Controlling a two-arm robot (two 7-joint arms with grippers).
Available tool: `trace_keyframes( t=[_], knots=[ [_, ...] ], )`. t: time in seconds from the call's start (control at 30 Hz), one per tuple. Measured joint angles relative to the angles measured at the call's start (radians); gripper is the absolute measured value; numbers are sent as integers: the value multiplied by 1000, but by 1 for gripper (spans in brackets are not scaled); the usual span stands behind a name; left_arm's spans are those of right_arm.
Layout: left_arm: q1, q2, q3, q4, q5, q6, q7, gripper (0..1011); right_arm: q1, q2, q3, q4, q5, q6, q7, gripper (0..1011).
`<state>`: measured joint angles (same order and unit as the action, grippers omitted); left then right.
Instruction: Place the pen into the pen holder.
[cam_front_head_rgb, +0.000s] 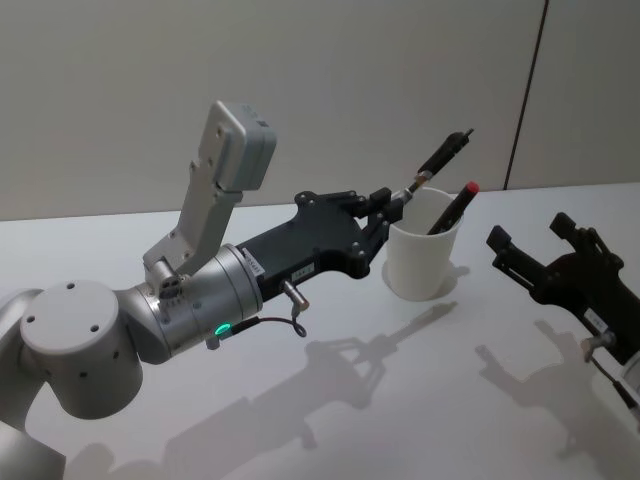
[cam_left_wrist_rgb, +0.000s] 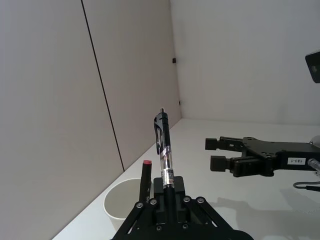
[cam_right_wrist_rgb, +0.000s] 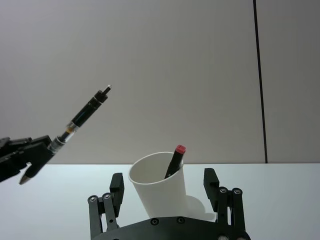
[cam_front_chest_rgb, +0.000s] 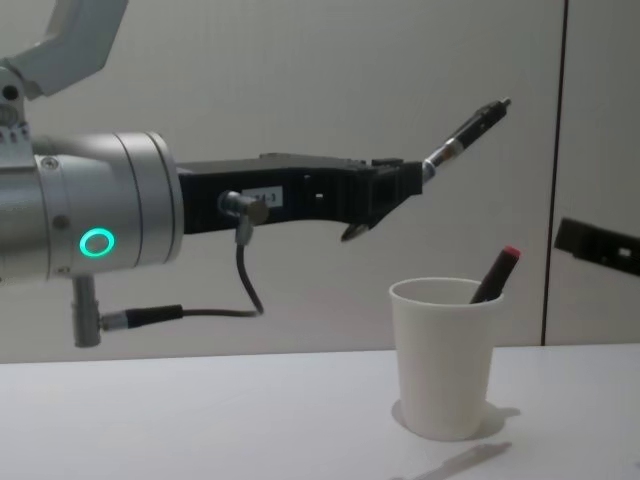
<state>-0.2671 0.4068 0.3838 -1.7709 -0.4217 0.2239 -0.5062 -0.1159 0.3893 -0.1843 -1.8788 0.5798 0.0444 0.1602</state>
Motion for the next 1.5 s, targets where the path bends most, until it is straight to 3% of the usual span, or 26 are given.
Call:
trace_keyframes(
  t=[0.33,0.43,0.47,0.97,1.2,1.5],
  knots=[
    [-1,-1,0,0,1,0,0,116,-29,2,14,-32,136,5,8,1002],
    [-1,-1,0,0,1,0,0,116,-37,-1,19,-41,195,8,10,1002],
    [-1,-1,0,0,1,0,0,116,-37,-1,19,-41,195,8,10,1002],
    [-1,-1,0,0,2,0,0,116,-48,-18,35,-67,446,35,28,1002],
    [-1,-1,0,0,2,0,0,115,-39,-22,36,-75,529,63,43,1002],
    [-1,-1,0,0,2,0,0,116,-19,-30,31,-83,594,97,51,1002]
  ],
)
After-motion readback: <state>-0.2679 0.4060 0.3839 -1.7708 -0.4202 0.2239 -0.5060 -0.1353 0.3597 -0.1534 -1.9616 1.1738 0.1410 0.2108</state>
